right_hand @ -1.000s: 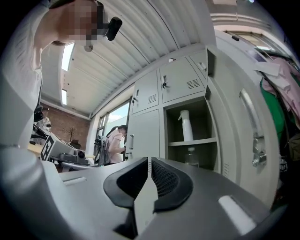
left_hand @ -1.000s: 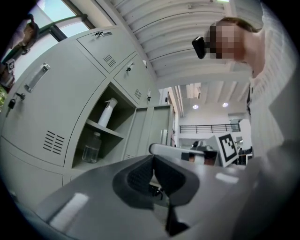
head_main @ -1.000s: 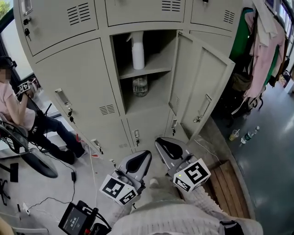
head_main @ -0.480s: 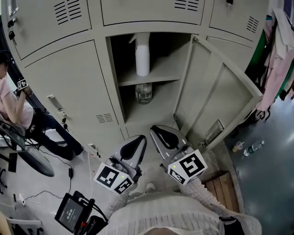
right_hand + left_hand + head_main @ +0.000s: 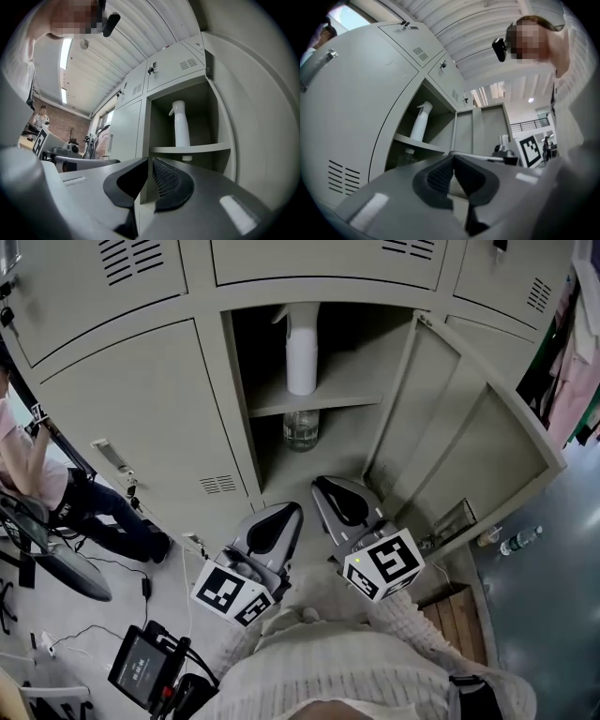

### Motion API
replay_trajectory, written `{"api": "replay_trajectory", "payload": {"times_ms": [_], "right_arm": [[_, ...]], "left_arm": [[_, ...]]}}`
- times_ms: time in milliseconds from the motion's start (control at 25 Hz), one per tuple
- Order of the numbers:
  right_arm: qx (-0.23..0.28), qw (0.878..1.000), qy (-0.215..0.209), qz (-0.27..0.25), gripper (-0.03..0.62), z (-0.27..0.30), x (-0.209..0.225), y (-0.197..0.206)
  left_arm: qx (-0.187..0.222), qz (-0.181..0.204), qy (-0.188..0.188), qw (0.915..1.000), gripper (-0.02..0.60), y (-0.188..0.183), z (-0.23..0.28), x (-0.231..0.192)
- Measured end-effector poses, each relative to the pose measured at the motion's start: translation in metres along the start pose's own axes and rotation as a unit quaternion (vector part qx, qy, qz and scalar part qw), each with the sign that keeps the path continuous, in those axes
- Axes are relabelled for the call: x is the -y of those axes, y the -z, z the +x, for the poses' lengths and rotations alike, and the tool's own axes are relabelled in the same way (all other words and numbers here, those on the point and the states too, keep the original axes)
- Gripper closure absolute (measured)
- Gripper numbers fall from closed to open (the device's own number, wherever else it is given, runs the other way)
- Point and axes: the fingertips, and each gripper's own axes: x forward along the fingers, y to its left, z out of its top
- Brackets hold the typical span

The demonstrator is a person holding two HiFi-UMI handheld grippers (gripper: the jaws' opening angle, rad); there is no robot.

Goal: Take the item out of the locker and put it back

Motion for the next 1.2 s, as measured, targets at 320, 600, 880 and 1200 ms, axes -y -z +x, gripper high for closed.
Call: {"api": "replay_trajectory", "payload": {"times_ms": [320, 600, 880, 1200], "right_arm": [[0.011, 1.000, 0.026, 0.003, 0.555, 0.030, 0.014, -0.004], [0.030, 0.998, 0.049, 0.004, 0.480, 0.056, 0.041, -0.022], [0.038, 0.996, 0.076, -0.040, 0.409, 0.096, 0.070, -0.052], [0.027, 0.994, 0.097, -0.048, 0.307, 0.129, 0.100, -0.076]], "left_arm": [[0.007, -0.014, 0.015, 0.9998, 0.574, -0.008, 0.009, -0.022], [0.009, -0.009, 0.029, 0.9995, 0.574, -0.010, 0.019, -0.027], [0.009, 0.008, 0.041, 0.9991, 0.574, -0.015, 0.030, -0.032], [0.013, 0.019, 0.055, 0.9982, 0.574, -0.022, 0.043, -0.036]]}}
